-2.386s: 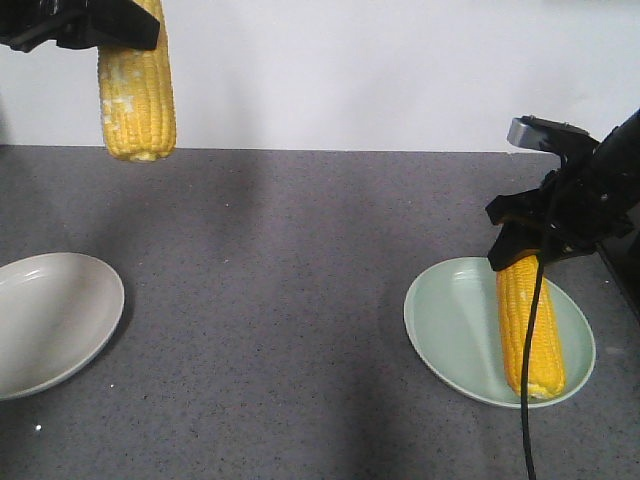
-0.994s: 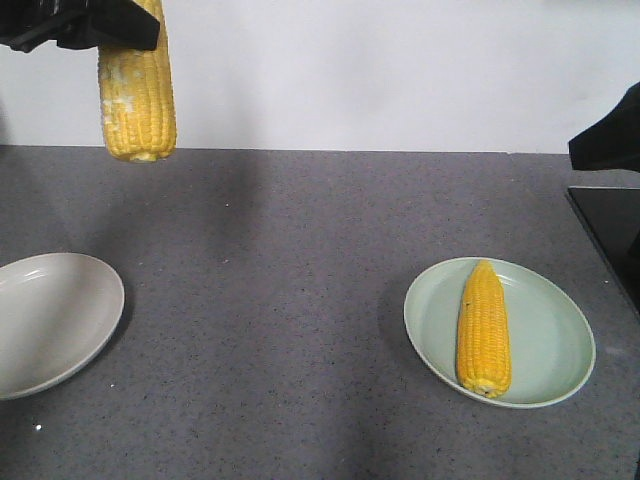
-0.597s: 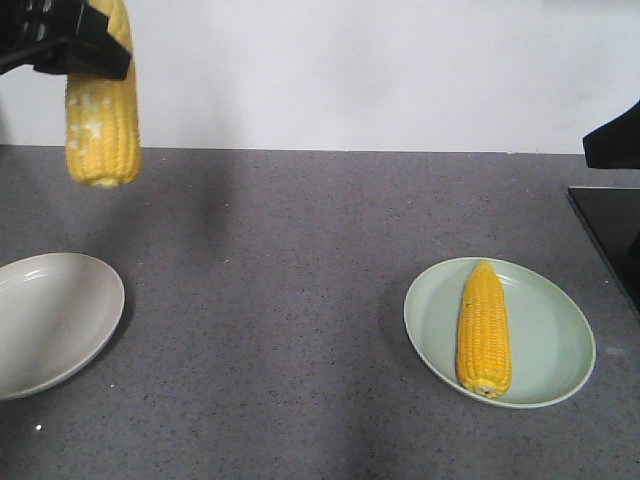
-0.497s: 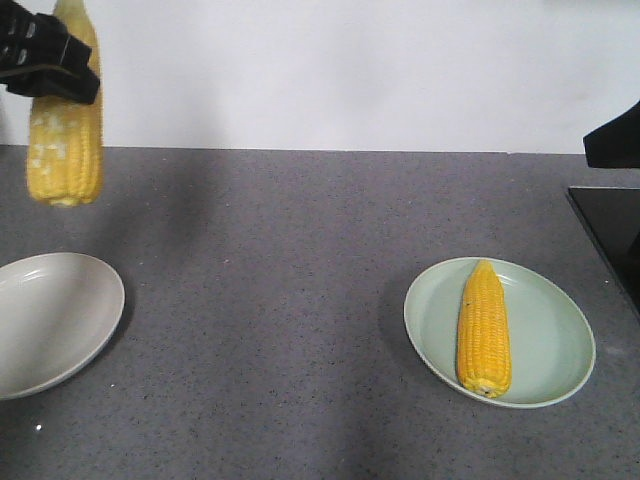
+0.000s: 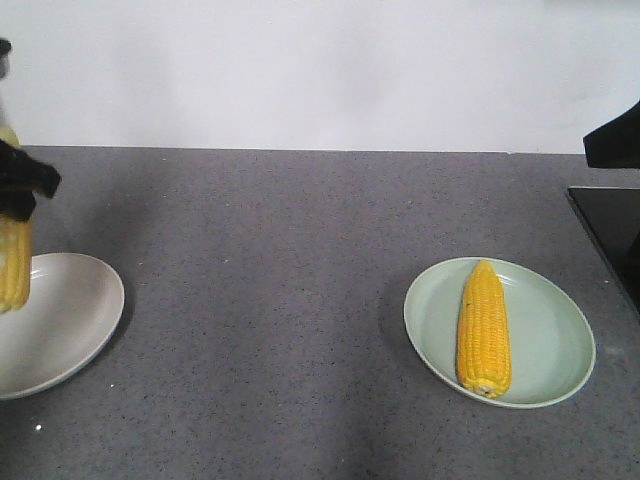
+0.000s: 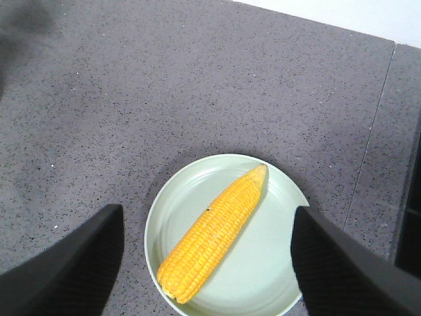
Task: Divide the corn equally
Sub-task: 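Lower the left gripper's cob onto the cream plate and release it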
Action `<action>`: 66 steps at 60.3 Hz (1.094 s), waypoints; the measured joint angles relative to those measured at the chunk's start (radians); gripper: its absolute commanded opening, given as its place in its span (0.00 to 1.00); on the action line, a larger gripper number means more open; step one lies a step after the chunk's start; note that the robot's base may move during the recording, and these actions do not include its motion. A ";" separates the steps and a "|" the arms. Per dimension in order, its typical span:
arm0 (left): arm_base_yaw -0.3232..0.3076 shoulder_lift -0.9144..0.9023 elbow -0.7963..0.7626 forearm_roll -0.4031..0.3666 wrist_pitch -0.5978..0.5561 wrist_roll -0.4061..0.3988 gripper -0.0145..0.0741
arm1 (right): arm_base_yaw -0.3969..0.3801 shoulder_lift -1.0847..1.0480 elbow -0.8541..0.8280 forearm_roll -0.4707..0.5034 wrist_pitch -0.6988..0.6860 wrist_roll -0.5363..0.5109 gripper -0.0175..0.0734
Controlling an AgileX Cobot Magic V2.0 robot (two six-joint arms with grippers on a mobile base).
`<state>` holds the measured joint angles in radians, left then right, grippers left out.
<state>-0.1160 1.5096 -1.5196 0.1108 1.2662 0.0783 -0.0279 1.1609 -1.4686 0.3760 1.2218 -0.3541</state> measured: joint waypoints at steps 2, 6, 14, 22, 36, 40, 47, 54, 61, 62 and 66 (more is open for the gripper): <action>0.004 0.004 0.036 0.000 -0.001 0.000 0.25 | 0.000 0.000 0.000 0.000 0.000 0.000 0.77; 0.010 0.014 0.093 0.006 -0.007 0.000 0.25 | 0.000 0.000 0.000 0.000 -0.001 0.000 0.77; 0.011 0.047 0.166 0.028 -0.047 -0.003 0.27 | 0.000 0.000 0.000 -0.001 -0.001 0.000 0.77; 0.011 0.082 0.186 0.034 -0.084 -0.009 0.34 | 0.000 0.000 0.000 -0.001 -0.001 0.000 0.77; 0.011 0.091 0.188 0.044 -0.097 -0.010 0.63 | 0.000 0.000 0.000 -0.001 -0.001 0.000 0.77; 0.011 0.092 0.188 0.046 -0.097 -0.010 0.74 | 0.000 0.000 0.000 -0.001 -0.001 0.000 0.77; 0.011 0.093 0.188 0.046 -0.097 -0.010 0.88 | 0.000 0.000 0.000 -0.001 -0.001 0.000 0.77; 0.011 0.093 0.188 0.048 -0.102 -0.010 0.96 | 0.000 0.000 0.000 -0.001 -0.001 0.000 0.77; 0.011 0.079 0.188 0.048 -0.123 -0.010 0.97 | 0.000 0.000 0.000 -0.001 -0.001 0.000 0.77; 0.011 0.075 0.188 0.048 -0.127 -0.010 0.97 | 0.000 0.000 0.000 -0.001 -0.001 0.000 0.77; 0.011 0.054 0.188 0.048 -0.141 -0.010 0.97 | 0.000 0.000 0.000 -0.001 -0.001 0.000 0.77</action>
<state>-0.1049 1.5636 -1.3317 0.1593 1.1247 0.0683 -0.0279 1.1609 -1.4686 0.3750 1.2210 -0.3541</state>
